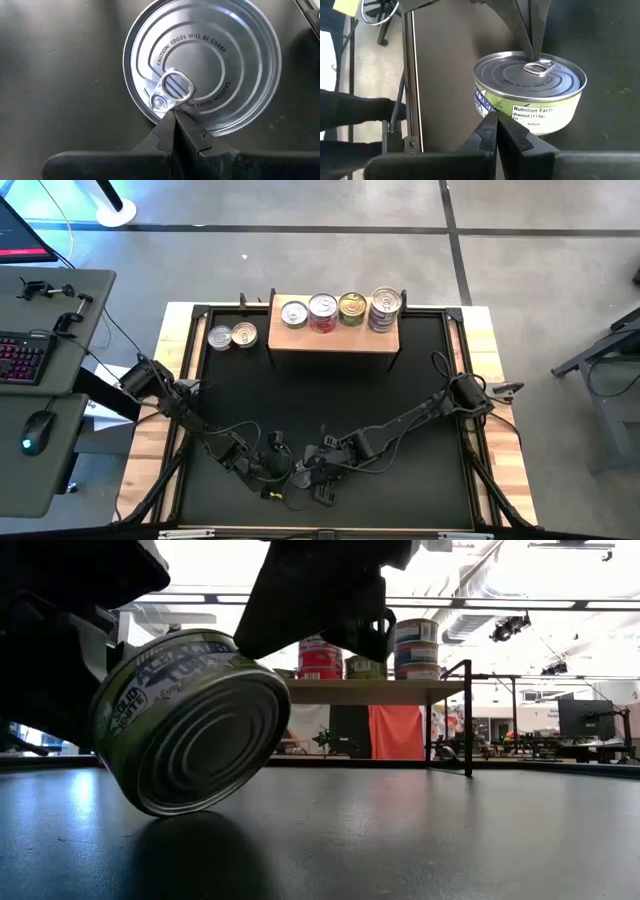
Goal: Stack canned seafood by type on shelf
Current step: Stack the light green tuna can on top of the other light green tuna can
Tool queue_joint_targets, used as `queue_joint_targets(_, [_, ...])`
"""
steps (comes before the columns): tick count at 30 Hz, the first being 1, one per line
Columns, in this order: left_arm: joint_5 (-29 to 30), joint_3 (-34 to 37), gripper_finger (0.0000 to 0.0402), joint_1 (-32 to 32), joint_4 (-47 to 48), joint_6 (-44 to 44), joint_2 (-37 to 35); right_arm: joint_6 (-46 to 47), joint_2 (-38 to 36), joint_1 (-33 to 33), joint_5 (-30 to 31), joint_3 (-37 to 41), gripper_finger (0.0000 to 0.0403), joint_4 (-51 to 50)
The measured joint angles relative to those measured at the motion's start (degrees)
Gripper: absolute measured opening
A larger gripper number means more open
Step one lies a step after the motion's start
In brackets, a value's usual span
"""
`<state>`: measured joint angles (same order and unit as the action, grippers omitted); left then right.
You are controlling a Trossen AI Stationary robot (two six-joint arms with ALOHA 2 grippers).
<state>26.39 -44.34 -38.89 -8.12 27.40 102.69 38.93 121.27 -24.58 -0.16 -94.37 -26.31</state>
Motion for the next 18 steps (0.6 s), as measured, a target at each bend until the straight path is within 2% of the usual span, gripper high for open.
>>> queue_joint_targets(18, [-0.56,0.13,0.0,-0.01,0.37,2.52,0.11,-9.88,0.05,1.23,0.93,0.15,0.0,4.43])
